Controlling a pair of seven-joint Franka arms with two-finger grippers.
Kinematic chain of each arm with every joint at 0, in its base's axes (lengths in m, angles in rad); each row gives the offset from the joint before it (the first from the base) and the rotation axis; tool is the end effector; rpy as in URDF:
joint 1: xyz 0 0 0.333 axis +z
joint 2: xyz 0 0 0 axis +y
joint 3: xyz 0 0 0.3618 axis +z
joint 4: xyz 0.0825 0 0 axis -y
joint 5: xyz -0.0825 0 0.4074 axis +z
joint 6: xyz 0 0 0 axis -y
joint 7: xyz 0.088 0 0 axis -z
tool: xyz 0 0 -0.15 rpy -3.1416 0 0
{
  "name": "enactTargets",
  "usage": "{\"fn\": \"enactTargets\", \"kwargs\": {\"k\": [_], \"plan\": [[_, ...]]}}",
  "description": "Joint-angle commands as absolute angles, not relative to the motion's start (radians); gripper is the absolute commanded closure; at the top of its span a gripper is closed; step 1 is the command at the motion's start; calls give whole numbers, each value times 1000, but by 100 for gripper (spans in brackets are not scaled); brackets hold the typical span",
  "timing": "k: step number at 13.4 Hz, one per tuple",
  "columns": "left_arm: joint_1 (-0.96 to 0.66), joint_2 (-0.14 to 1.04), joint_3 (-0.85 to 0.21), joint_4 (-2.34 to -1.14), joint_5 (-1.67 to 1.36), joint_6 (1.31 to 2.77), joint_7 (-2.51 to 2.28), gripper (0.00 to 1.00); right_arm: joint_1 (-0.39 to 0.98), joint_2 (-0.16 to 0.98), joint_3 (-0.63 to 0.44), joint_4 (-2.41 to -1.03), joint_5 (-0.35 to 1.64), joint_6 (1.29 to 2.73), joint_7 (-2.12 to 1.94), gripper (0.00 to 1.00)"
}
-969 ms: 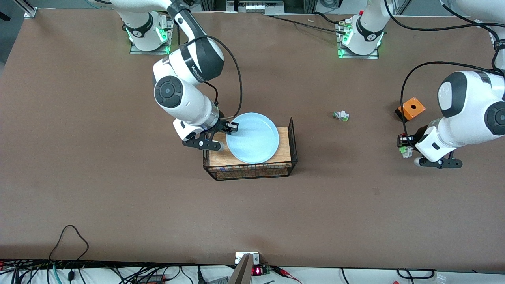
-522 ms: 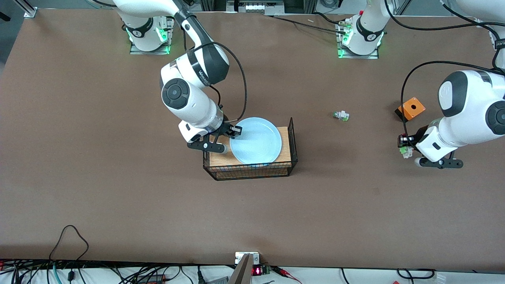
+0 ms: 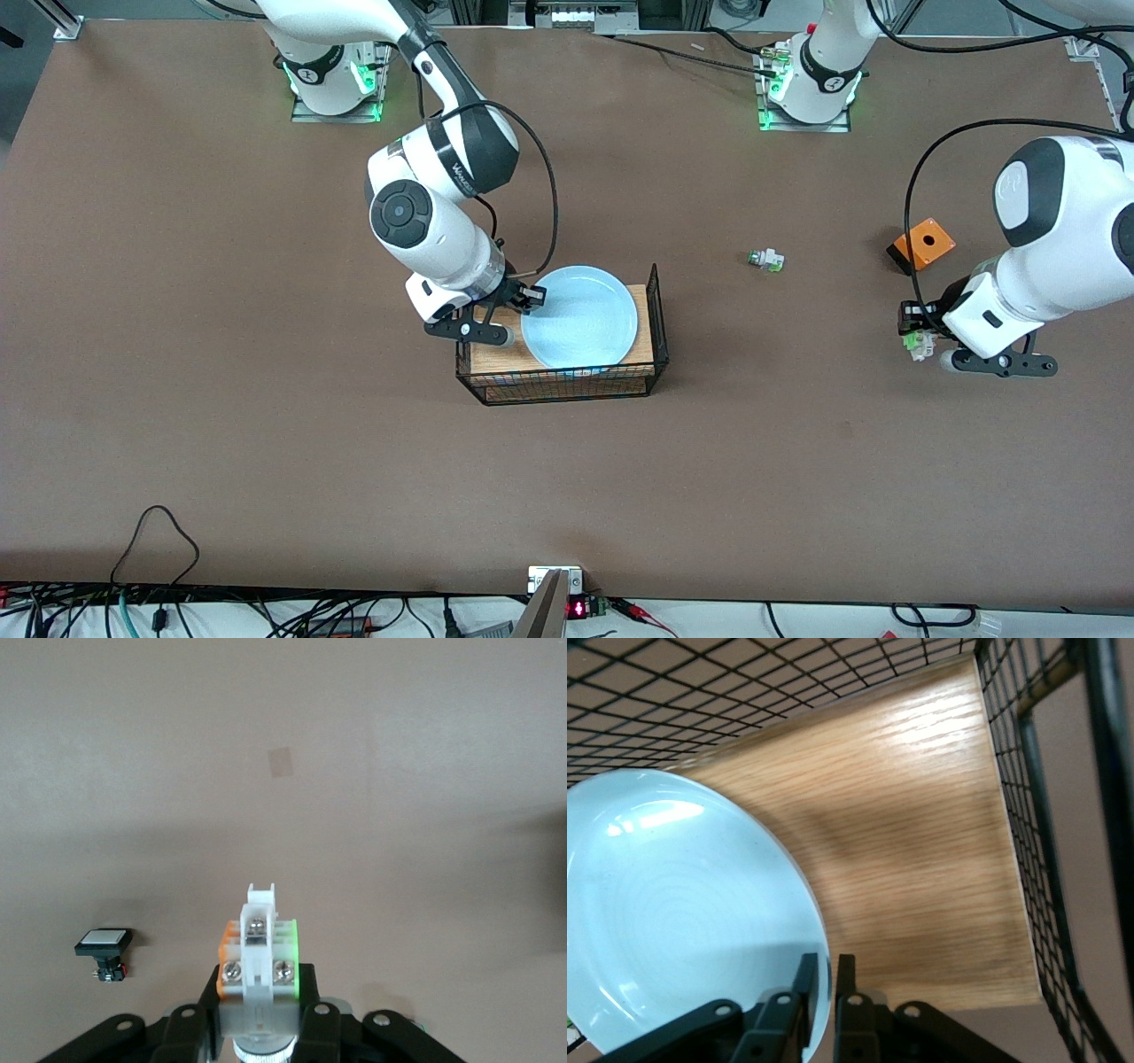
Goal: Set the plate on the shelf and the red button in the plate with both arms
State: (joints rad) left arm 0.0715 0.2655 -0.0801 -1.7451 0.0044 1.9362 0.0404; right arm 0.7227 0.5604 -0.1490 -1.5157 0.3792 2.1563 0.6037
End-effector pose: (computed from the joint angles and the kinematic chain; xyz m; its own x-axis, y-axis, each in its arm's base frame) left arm 0.6548 -0.0018 0.4060 0.9961 -0.0493 -0.0727 -0.0479 -0.9987 0.0200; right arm 0.6137 0.4509 0.3344 0.9783 -0.1880 -0.0873 -0.2039 -0.9481 -0.2440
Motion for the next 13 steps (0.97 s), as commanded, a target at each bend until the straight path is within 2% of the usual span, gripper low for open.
{"fn": "enactTargets", "kwargs": {"k": [1,3,7,9,10,11,12,13], "plan": [[71,241,-86,-1712,5,1875,41,95,723,555,-152,-1525,380,2172,614,74],[71,235,-112,-1675,3,1844,40,95,719,555,-150,-1519,393,2172,612,66],[71,212,-204,-1602,3,1755,-29,95,732,554,-152,-1487,520,2175,630,62],[71,212,-264,-1580,3,1723,-96,95,730,552,-152,-1482,522,2177,630,55],[71,209,-287,-1580,3,1721,-116,95,730,552,-152,-1482,522,2177,630,43],[71,206,-310,-1580,2,1720,-136,95,729,552,-152,-1483,520,2177,615,10],[71,206,-336,-1580,3,1720,-176,95,730,549,-152,-1482,517,2178,615,0],[71,206,-357,-1580,3,1720,-216,95,732,537,-152,-1483,511,2177,623,0]]}}
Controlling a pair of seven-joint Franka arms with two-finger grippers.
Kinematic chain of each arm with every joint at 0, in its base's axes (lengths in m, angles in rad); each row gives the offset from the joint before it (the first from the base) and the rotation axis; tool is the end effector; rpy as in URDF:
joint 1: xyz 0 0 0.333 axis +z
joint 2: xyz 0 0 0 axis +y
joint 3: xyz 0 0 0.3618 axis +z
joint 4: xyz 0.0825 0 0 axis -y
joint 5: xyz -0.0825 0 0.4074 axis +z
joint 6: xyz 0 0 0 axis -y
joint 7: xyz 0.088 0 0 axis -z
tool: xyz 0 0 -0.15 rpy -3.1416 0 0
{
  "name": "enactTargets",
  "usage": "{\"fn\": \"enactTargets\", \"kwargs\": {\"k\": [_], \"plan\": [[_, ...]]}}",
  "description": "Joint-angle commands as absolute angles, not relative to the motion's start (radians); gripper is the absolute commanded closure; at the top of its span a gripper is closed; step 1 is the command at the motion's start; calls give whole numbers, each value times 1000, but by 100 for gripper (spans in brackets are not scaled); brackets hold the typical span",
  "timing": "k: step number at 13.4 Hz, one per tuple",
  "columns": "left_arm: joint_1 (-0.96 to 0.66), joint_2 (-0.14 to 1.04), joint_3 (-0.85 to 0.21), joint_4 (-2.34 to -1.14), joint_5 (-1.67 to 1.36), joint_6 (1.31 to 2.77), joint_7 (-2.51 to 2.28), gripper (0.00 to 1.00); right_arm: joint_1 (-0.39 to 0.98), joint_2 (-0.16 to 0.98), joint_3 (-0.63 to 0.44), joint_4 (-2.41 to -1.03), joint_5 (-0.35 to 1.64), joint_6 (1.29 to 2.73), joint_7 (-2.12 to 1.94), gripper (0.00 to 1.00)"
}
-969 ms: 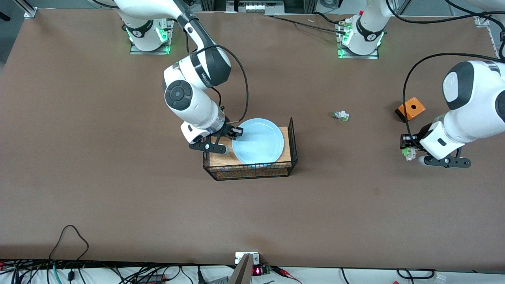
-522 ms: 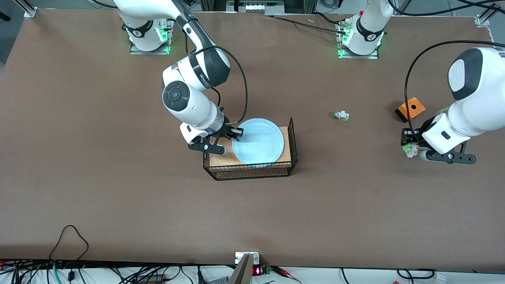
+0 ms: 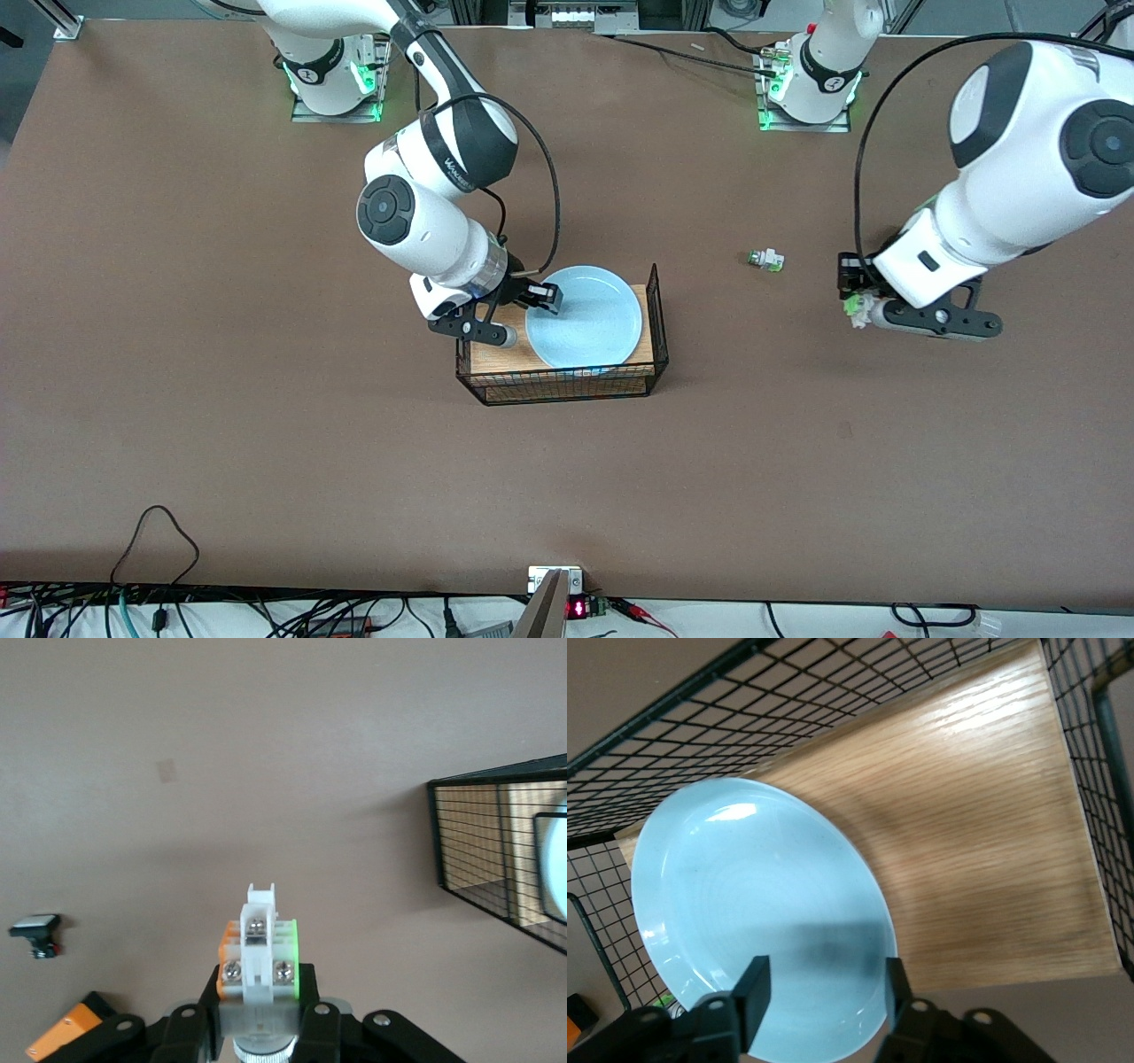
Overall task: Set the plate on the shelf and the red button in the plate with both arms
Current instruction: 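Open the right gripper and withdraw it from the plate, then carry the button over the plate with the left gripper while the right gripper retracts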
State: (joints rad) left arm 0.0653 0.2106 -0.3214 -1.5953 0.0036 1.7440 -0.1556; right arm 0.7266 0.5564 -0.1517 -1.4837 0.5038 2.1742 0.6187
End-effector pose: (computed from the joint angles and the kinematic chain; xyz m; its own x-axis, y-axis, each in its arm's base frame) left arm 0.6314 -0.1485 0.5061 0.9934 -0.0976 -0.0603 -0.0944 -0.9941 0.0538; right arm 0.6179 0.4660 0.3583 0.9605 -0.2460 -0.1297 -0.2765 -0.8950 -0.3501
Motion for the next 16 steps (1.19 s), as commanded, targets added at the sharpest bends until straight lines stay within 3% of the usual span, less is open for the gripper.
{"fn": "enactTargets", "kwargs": {"k": [1,3,9,11,16], "plan": [[71,209,-371,-1580,3,1720,-245,95,733,523,-155,-1483,511,2171,626,0],[66,212,-374,-1580,3,1721,-259,95,727,482,-166,-1485,489,2137,620,0],[66,212,-382,-1580,3,1721,-264,95,716,393,-264,-1441,261,1849,574,0],[55,216,-399,-1580,0,1729,-276,95,709,394,-317,-1346,200,1690,426,0],[-61,296,-436,-1511,-9,1735,-449,96,592,394,-463,-1269,193,1470,-48,0]]}}
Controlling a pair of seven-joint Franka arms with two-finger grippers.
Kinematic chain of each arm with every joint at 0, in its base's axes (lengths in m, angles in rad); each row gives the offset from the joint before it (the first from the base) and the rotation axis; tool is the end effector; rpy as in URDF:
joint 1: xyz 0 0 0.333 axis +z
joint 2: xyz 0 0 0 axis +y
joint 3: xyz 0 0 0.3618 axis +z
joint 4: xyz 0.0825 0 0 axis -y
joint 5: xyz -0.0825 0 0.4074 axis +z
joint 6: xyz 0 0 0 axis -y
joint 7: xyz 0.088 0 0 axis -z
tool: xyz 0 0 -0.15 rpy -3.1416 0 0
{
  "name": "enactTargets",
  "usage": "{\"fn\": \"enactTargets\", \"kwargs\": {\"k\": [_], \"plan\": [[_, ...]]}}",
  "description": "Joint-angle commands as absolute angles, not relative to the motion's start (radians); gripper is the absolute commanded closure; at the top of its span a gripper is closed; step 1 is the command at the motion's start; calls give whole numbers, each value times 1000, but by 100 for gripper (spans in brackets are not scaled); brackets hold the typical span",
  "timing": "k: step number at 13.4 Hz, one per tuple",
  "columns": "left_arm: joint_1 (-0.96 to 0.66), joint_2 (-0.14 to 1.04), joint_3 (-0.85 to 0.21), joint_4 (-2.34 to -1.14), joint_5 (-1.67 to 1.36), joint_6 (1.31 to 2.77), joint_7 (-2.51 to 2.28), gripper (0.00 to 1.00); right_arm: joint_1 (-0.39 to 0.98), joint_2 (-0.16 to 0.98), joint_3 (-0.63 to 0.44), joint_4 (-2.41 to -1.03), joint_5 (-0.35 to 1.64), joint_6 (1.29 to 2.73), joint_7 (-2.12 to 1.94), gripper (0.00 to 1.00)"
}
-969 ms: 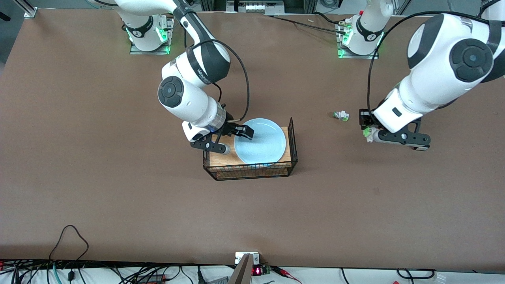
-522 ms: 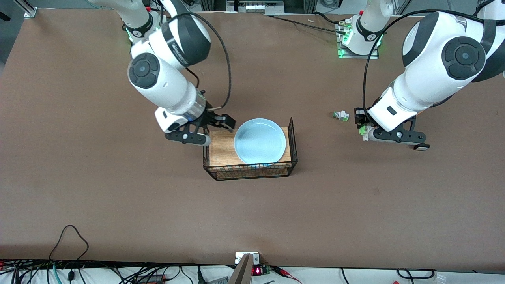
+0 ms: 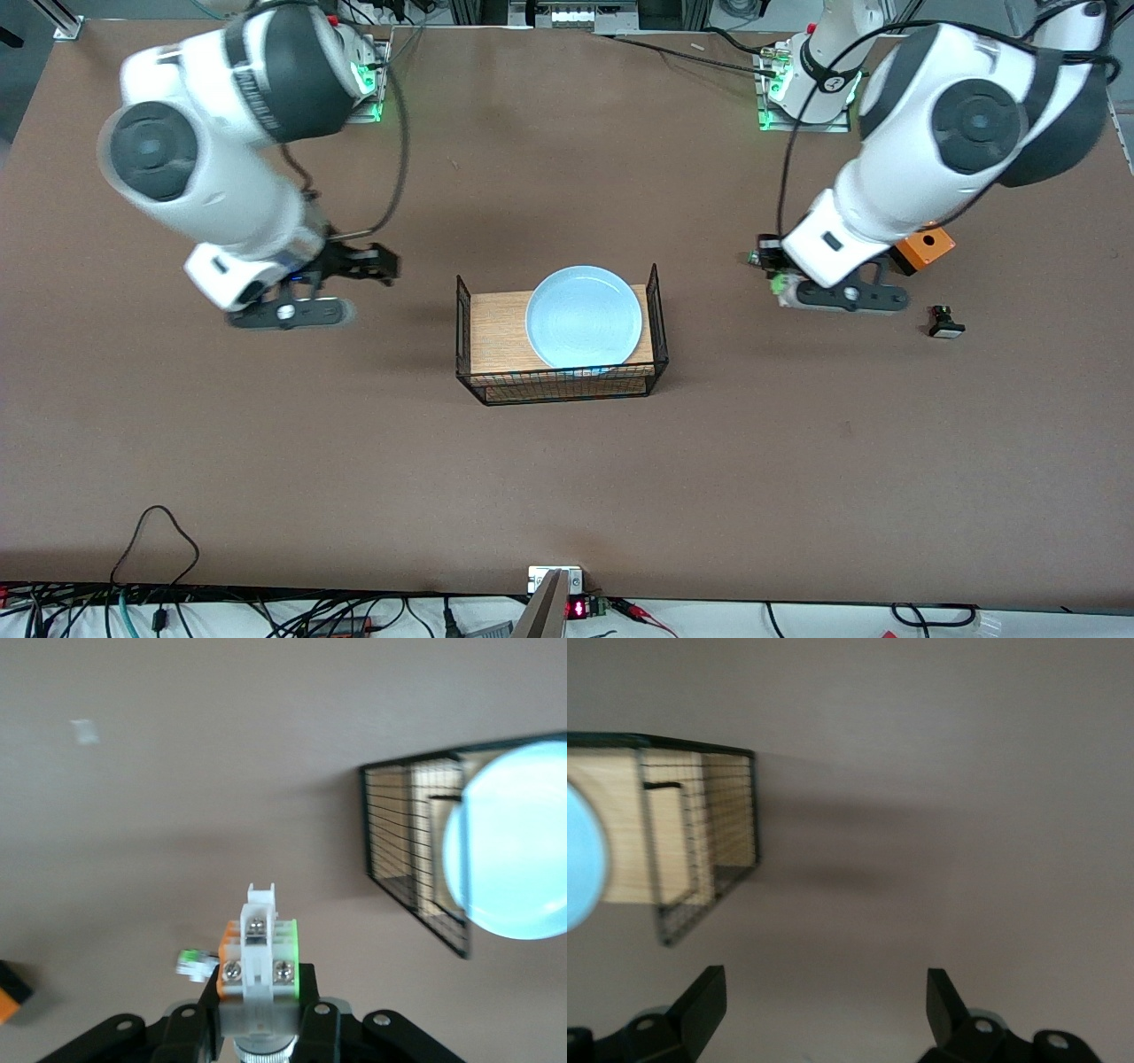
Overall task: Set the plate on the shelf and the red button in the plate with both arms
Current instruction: 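Carry the button over the plate with the left gripper while the right gripper retracts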
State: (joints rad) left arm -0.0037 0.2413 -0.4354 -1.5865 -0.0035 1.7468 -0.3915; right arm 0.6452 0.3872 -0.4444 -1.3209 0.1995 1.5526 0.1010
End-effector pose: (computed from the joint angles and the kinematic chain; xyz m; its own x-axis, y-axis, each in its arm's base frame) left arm 0.6015 -0.2565 0.4977 0.9947 -0.0420 -0.0943 -0.0351 -0.9967 0.0738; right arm 0.6537 0.2159 0.5202 0.9863 0.1110 -0.1224 0.1090 -0.9938 -0.0232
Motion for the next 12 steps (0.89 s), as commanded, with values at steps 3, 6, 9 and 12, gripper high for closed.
{"fn": "enactTargets", "kwargs": {"k": [3,6,9,12], "plan": [[-147,383,-428,-1435,-6,1743,-598,96,557,355,-503,-1272,187,1395,-140,0],[-221,462,-431,-1352,105,1743,-684,97,539,353,-545,-1278,190,1350,-146,0],[-285,546,-426,-1280,118,1761,-742,98,503,362,-545,-1298,190,1365,-250,0],[-322,629,-422,-1204,120,1787,-764,100,508,361,-542,-1333,182,1397,-261,0]]}}
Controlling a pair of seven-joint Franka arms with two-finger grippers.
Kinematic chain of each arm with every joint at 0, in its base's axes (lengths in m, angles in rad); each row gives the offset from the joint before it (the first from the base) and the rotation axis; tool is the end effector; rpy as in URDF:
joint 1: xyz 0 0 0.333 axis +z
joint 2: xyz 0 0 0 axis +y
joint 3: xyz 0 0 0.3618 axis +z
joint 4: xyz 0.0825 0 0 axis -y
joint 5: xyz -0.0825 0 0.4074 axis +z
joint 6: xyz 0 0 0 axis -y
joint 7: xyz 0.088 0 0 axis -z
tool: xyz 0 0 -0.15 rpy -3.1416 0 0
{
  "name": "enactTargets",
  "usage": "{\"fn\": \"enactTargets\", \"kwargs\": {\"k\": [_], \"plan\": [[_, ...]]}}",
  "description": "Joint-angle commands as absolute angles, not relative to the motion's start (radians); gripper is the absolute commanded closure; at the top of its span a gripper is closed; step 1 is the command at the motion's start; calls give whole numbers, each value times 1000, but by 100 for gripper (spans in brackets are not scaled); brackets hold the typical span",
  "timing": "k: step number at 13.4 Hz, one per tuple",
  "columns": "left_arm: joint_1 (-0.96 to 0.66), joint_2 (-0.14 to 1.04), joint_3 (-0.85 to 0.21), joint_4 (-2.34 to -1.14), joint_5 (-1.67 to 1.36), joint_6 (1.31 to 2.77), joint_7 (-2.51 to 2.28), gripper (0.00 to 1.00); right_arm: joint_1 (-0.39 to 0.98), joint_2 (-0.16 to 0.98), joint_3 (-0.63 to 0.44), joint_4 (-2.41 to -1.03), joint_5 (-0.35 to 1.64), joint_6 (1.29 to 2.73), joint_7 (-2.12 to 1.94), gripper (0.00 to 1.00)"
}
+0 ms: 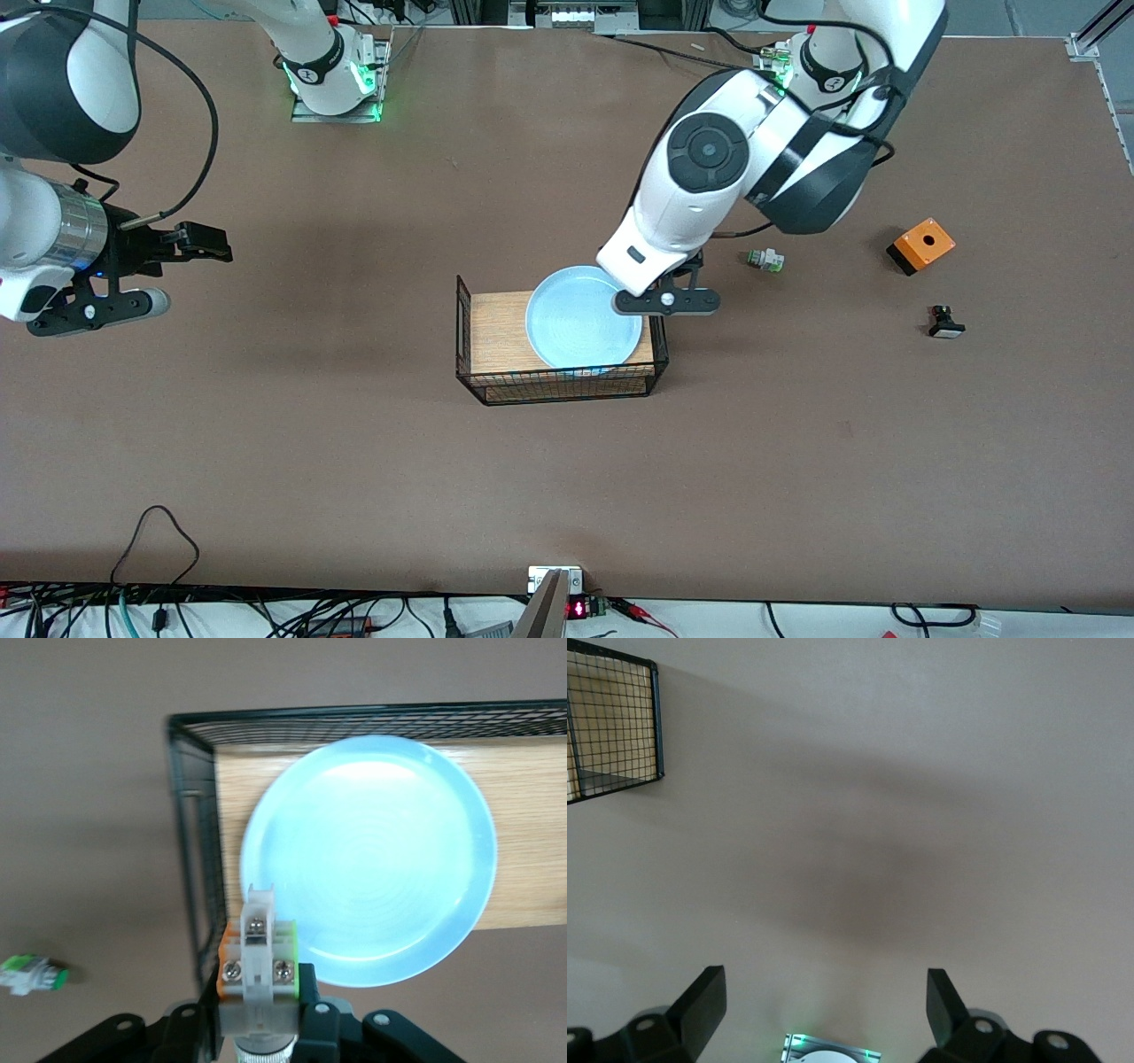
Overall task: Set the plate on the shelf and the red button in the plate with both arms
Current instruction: 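Carry the button over the plate with the left gripper while the right gripper retracts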
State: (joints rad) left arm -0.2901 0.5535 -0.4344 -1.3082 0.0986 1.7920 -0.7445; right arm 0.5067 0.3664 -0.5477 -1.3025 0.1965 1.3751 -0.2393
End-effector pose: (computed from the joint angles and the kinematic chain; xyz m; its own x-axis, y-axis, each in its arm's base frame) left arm 0.6099 -0.4347 0.4310 0.9935 0.0483 -0.1028 0.0565 -0.9953 0.0781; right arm 0.6520 0.0649 0.5404 0.9476 0.2198 -0.2318 0.2102 -0.9755 -0.0654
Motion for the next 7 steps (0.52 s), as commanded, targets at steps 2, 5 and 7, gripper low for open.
{"fn": "enactTargets", "kwargs": {"k": [2,5,7], "plan": [[-334,666,-419,-1175,120,1834,-765,100,509,275,-508,-1444,178,1442,-271,0],[-377,689,-365,-1173,118,1894,-765,100,306,161,-300,-1619,137,1606,-290,0],[-411,693,-331,-1173,118,1908,-764,100,122,132,-116,-1649,109,1637,-282,0]]}}
